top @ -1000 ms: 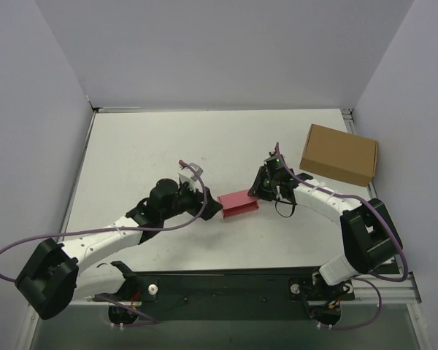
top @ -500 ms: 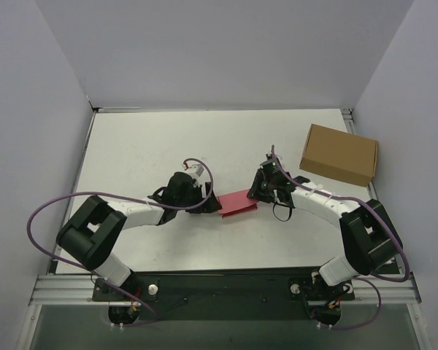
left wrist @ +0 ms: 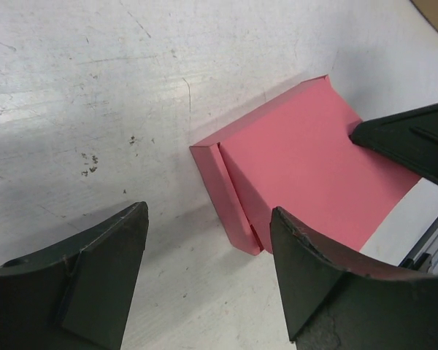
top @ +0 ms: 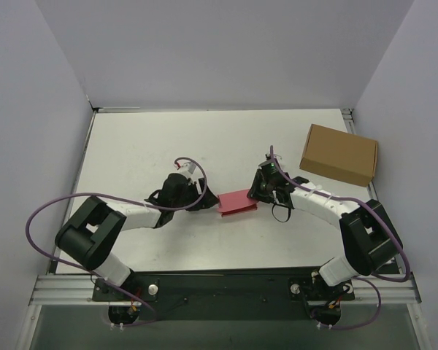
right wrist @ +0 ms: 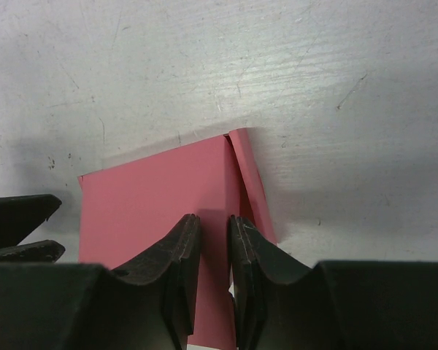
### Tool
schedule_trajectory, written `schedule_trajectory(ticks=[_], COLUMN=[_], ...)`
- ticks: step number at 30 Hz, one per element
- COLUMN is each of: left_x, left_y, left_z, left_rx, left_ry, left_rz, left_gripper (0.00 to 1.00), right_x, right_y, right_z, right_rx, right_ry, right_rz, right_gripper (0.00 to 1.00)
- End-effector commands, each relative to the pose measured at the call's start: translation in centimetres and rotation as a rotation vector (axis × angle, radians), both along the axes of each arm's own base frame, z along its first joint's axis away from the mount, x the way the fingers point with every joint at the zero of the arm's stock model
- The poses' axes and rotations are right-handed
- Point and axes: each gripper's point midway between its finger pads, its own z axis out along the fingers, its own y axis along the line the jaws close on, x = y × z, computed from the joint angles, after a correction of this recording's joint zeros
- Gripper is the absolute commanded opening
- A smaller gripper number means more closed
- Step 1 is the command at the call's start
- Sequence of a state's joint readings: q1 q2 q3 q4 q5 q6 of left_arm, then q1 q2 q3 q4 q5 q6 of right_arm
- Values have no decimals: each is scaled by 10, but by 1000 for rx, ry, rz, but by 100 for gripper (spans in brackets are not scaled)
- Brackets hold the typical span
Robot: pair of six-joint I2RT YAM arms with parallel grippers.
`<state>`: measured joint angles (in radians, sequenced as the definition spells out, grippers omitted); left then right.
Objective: Fold the paper box
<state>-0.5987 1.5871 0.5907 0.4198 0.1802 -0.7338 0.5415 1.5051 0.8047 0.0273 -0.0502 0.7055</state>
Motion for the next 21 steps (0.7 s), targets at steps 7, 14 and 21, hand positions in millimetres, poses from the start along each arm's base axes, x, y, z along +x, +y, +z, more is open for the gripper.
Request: schedule_trajectory(ticks=[7,14,21], left_x=[15,-4,-9], left_y=[-18,-30,-27], left_z=[19,-8,-34], left_rx=[-132,-127,-45], left_ry=[-37,50,72], left_rz=[18,-86,-141], left_gripper=[77,74,55], right_x=[-36,-37,-37], right_y=[-22,-23,-24], right_z=[-29,-28,-21], right_rx=[-133,-141,-153], right_ry=[125,124,122], right_rz=[23,23,43], right_gripper=[19,20,29])
